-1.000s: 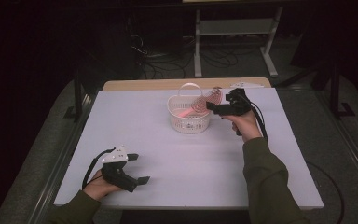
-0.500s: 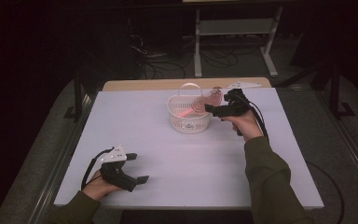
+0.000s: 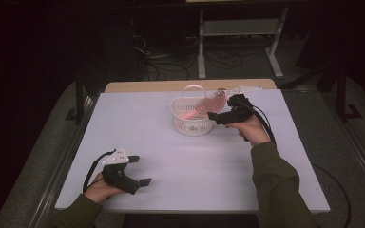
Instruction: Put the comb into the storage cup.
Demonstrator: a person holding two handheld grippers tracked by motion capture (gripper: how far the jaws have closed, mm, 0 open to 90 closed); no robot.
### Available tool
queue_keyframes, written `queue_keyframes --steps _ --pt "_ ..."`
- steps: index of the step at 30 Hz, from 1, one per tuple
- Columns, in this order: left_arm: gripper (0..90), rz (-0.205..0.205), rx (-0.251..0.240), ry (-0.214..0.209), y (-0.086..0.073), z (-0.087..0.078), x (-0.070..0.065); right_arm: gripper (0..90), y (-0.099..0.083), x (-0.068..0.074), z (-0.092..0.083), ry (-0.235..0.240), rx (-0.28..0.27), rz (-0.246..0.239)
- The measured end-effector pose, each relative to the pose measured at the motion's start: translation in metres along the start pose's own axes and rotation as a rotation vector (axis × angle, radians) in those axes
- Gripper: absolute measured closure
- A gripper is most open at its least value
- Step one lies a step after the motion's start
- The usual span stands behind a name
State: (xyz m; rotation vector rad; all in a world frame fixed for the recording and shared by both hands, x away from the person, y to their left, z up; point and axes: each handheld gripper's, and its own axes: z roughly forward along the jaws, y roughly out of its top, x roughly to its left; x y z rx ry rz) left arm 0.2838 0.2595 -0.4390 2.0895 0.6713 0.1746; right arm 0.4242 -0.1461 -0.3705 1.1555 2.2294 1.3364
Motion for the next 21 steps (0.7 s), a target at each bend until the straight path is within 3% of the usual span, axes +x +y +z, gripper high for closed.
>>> queue_keyframes --steps 21 --pt "0.0 -0.011 -0.011 0.033 0.0 -0.006 0.008 0.0 -0.025 0.019 -0.013 0.025 0.044 -0.052"
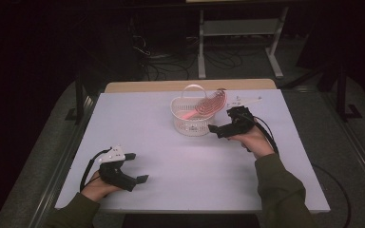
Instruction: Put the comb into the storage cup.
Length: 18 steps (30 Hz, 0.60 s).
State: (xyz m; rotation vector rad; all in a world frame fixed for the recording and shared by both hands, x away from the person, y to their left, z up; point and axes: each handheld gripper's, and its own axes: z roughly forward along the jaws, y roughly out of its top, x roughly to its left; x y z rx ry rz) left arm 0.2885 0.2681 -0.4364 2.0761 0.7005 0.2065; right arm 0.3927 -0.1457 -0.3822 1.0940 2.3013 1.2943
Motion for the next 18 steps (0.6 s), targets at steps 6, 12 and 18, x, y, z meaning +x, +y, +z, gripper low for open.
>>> queue_keyframes --steps 6,12,18 --pt "0.0 0.001 -0.003 0.003 0.0 -0.001 0.0 0.0 -0.01 0.005 -0.002 0.003 0.015 -0.009" --pt "0.0 -0.002 -0.005 0.001 0.0 -0.001 0.0 0.0 -0.02 0.011 -0.006 0.013 0.029 -0.014" --pt "0.0 0.0 -0.003 0.002 0.0 -0.001 -0.001 0.0 -0.029 0.017 -0.009 0.021 0.041 -0.02"
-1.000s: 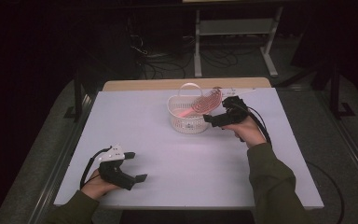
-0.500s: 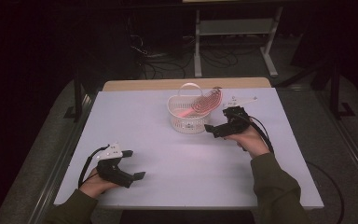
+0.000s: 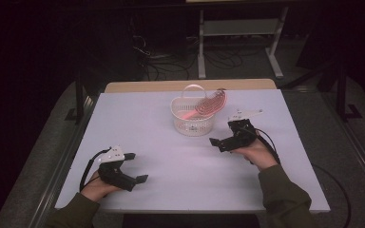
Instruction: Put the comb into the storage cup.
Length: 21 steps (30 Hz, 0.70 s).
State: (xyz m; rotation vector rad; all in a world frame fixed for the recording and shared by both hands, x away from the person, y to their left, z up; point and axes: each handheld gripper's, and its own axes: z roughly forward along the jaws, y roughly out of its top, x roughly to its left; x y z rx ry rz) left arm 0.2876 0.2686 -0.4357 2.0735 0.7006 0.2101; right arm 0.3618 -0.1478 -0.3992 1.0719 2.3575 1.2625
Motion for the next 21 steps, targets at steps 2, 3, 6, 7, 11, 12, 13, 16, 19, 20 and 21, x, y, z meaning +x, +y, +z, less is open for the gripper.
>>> queue_keyframes --steps 2,3,6,7,11,12,13,16,19,20,21 --pt "0.0 0.0 0.0 0.0 0.0 0.0 0.0 0.0 -0.003 0.002 -0.001 -0.001 0.002 -0.007" --pt "0.0 0.001 -0.001 0.0 0.0 0.0 0.0 0.0 -0.005 0.004 -0.002 -0.003 0.006 -0.007" --pt "0.0 0.005 0.001 0.0 0.0 0.0 -0.001 0.0 -0.01 0.007 -0.004 -0.003 0.007 -0.007" --pt "0.0 0.004 0.0 -0.002 0.0 0.0 -0.001 0.0 -0.012 0.008 -0.005 -0.004 0.006 -0.009" --pt "0.0 0.004 0.003 -0.004 0.0 0.001 -0.001 0.0 -0.02 0.012 -0.009 -0.007 0.009 -0.011" --pt "0.0 0.005 0.004 -0.004 0.0 0.001 -0.001 0.0 -0.023 0.013 -0.009 -0.007 0.01 -0.011" --pt "0.0 0.006 0.004 -0.004 0.0 0.001 -0.001 0.0 -0.024 0.014 -0.01 -0.01 0.009 -0.01" --pt "0.0 0.007 0.004 -0.006 0.0 0.001 -0.001 0.0 -0.029 0.016 -0.012 -0.011 0.014 -0.008" --pt "0.0 0.005 0.003 -0.006 0.0 0.001 -0.002 0.0 -0.034 0.018 -0.015 -0.007 0.009 -0.014" --pt "0.0 0.007 0.004 -0.007 0.0 0.001 -0.002 0.0 -0.035 0.019 -0.016 -0.006 0.008 -0.014" --pt "0.0 0.008 0.005 -0.008 0.0 0.001 -0.002 0.0 -0.037 0.02 -0.017 -0.005 0.009 -0.011"
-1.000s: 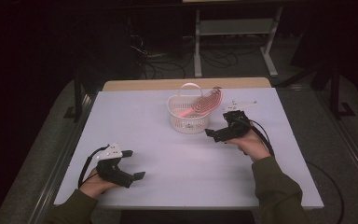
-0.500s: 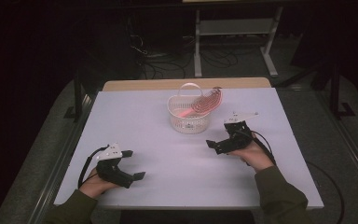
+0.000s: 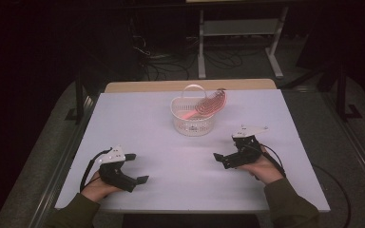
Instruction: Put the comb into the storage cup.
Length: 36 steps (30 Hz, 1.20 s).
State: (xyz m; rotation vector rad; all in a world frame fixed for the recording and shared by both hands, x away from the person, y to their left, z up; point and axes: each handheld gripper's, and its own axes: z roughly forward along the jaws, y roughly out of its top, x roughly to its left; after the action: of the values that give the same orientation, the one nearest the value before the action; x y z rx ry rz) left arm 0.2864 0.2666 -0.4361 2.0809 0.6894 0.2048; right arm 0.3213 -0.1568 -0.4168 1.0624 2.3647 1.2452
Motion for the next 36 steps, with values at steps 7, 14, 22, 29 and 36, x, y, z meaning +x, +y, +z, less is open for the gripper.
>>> queue_keyframes --steps 7,14,22,29,36 --pt "0.0 0.003 0.001 -0.002 0.0 0.0 -0.001 0.0 -0.011 0.006 -0.006 -0.007 -0.005 -0.005" --pt "0.0 0.003 -0.002 -0.004 0.001 0.001 -0.002 0.0 -0.023 0.012 -0.011 -0.02 -0.004 -0.018" --pt "0.0 0.01 0.0 -0.007 0.001 0.001 -0.002 0.0 -0.035 0.011 -0.018 -0.03 -0.01 -0.008" --pt "0.0 0.009 -0.002 -0.009 0.001 0.001 -0.003 0.0 -0.046 0.008 -0.022 -0.043 -0.004 0.012" --pt "0.0 0.01 -0.002 -0.01 0.001 0.001 -0.003 0.0 -0.056 0.008 -0.024 -0.037 0.01 0.023"
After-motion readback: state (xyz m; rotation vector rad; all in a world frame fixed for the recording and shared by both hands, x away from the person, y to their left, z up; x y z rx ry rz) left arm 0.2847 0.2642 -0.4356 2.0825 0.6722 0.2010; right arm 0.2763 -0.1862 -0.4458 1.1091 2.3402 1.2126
